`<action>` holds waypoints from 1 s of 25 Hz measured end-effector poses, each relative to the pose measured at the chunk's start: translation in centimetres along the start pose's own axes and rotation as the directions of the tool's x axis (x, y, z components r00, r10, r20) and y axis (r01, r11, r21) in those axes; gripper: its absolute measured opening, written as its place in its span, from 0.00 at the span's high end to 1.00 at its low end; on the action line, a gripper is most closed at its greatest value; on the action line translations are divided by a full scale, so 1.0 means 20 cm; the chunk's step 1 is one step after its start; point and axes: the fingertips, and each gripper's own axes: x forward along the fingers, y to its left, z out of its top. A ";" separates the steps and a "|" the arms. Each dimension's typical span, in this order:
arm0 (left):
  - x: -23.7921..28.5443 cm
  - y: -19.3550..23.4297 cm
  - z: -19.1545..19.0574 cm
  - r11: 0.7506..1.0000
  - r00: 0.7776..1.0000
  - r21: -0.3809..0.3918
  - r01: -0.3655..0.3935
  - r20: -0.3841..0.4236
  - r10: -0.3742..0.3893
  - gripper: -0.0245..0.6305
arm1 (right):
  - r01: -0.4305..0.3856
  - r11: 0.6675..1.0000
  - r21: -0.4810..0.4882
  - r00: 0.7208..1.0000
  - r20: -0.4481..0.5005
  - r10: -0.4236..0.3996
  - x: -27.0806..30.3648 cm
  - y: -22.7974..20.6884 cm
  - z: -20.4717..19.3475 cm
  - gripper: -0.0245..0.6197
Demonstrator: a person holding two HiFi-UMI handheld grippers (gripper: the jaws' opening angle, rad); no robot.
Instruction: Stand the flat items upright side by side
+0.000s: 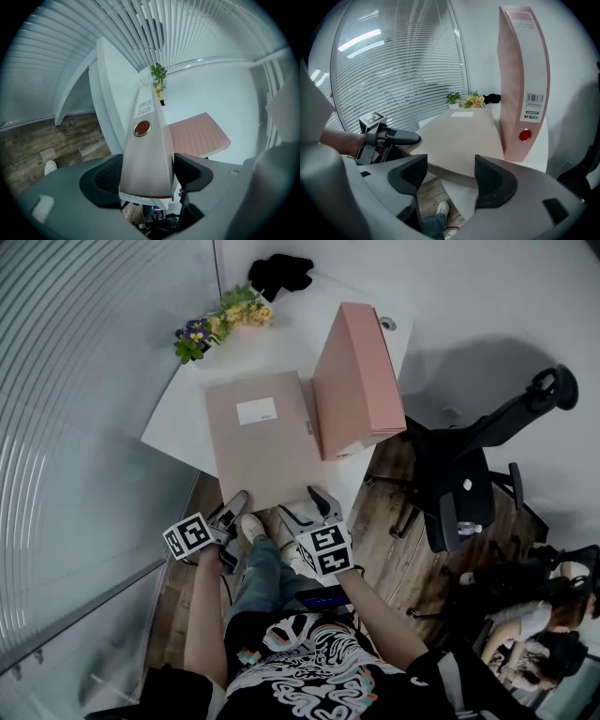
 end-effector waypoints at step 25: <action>-0.23 -0.24 0.17 0.998 0.989 0.056 0.015 0.146 -0.023 0.52 | -0.090 0.994 -0.061 0.996 -0.005 0.090 0.01 0.14 0.03 0.43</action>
